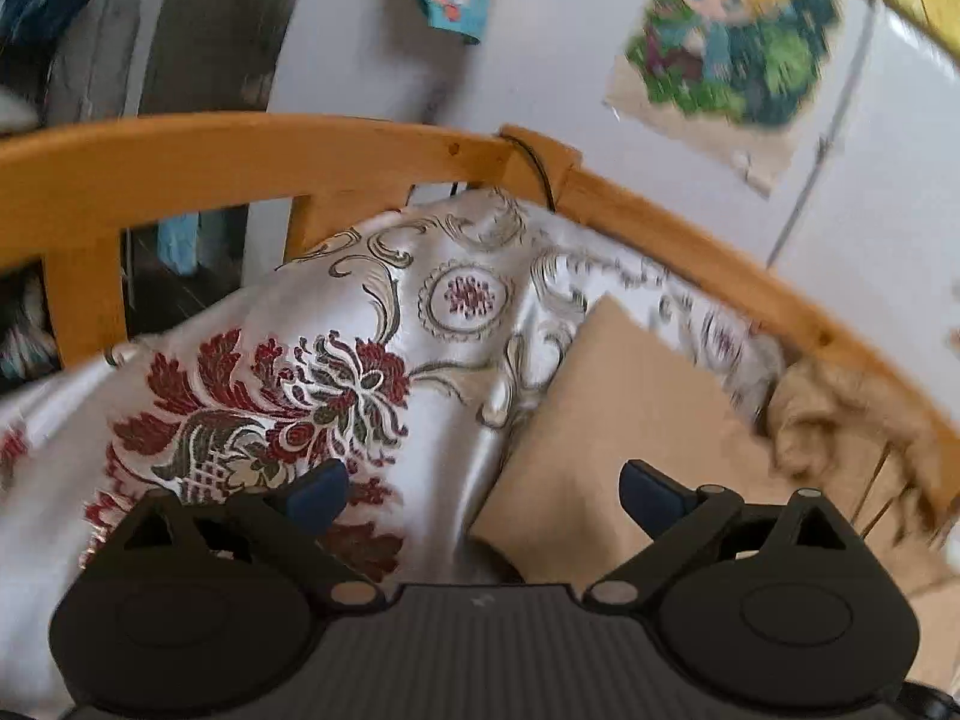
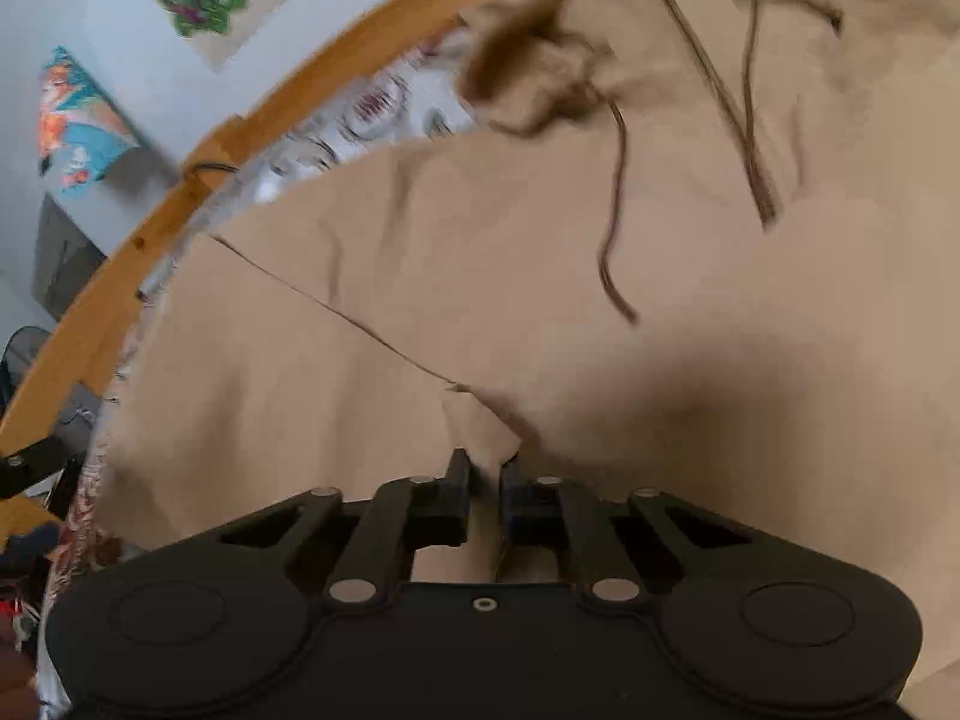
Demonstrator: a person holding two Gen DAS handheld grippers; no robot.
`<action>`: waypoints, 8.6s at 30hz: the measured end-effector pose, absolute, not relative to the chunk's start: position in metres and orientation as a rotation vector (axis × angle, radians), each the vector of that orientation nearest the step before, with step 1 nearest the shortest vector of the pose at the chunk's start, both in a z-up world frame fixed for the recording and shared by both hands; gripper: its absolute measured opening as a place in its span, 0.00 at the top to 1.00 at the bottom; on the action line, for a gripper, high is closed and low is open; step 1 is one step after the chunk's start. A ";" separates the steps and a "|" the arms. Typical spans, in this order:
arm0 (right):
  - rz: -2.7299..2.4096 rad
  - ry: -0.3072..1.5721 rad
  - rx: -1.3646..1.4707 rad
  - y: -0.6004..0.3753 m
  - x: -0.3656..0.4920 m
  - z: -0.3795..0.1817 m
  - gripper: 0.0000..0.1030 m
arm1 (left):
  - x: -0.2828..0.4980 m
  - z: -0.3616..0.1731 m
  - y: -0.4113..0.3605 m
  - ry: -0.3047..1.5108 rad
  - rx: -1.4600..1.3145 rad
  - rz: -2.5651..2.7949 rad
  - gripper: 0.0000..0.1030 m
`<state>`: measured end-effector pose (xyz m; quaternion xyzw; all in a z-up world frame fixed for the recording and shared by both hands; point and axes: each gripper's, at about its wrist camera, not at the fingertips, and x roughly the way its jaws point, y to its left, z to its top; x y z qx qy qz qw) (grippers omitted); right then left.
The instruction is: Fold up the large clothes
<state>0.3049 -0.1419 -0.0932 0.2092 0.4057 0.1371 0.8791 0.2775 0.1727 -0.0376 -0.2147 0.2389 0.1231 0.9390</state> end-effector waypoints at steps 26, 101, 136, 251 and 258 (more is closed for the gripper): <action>-0.033 0.622 0.374 -0.308 0.233 0.069 0.97 | 0.301 -0.053 0.146 0.582 -0.327 0.118 0.02; 0.064 0.543 0.914 -0.294 0.562 -0.020 0.05 | 0.370 -0.151 0.010 0.647 0.132 0.122 0.00; 0.104 0.516 0.988 -0.298 0.325 -0.001 0.98 | 0.309 -0.097 0.000 0.429 -0.133 -0.364 0.01; -0.106 0.573 -0.429 -0.258 0.284 -0.080 0.28 | 0.386 -0.104 -0.032 0.589 -0.036 -0.093 0.34; -0.140 0.737 -0.317 -0.273 0.275 -0.105 0.28 | 0.391 -0.119 -0.040 0.692 0.069 -0.079 0.32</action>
